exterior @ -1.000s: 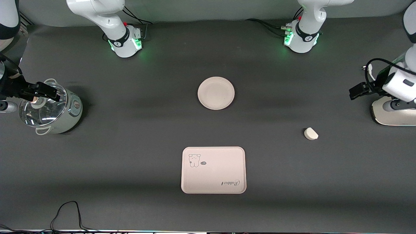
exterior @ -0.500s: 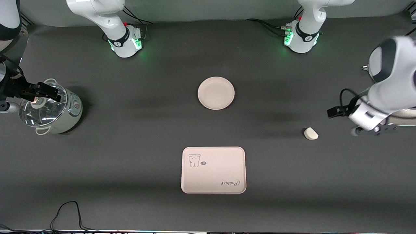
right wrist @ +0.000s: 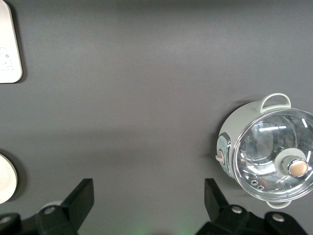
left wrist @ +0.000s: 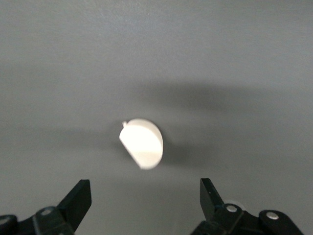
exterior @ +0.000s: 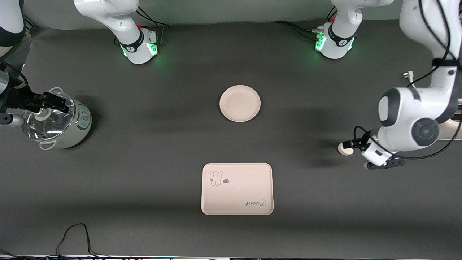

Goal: Place bun in plate and plate on tray
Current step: 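Lower the left gripper onto the white bun and grasp it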

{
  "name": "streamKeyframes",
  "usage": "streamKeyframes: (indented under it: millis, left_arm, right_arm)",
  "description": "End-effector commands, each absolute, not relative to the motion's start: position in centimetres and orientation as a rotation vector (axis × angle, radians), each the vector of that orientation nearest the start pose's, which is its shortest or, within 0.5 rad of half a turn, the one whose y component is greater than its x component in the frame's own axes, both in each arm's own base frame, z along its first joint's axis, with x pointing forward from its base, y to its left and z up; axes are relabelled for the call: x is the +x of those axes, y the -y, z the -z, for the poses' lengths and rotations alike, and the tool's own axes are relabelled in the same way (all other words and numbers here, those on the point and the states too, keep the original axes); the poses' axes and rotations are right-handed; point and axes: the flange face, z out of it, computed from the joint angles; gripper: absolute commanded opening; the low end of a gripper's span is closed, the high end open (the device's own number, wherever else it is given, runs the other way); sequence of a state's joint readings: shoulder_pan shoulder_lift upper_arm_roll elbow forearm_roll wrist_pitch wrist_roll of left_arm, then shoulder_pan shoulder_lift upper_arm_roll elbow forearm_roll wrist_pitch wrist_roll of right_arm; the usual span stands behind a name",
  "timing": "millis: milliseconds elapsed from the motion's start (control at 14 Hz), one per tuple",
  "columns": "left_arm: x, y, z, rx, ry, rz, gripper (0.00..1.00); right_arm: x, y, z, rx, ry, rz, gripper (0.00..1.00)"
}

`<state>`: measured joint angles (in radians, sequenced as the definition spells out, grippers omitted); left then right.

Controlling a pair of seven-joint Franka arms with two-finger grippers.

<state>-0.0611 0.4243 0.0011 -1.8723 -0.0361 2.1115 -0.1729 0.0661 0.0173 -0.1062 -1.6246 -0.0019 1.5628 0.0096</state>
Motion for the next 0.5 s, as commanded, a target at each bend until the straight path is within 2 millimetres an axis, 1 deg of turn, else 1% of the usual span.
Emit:
streamKeyframes:
  millis: [0,214,429]
  left_arm:
    - [61.6,3.6,-23.8,-3.131,0.268,-0.293,0.99]
    - [61.2,3.7,-20.8,-3.135,0.289,-0.334,0.99]
    - [60.2,3.6,-19.5,-3.129,0.295,-0.360,0.98]
  right_arm:
    - [55.4,2.4,-58.9,-3.163,-0.043,-0.130,1.00]
    - [55.5,2.2,-58.9,-3.163,-0.038,-0.129,1.00]
    - [55.5,2.3,-58.8,-3.163,-0.038,-0.132,1.00]
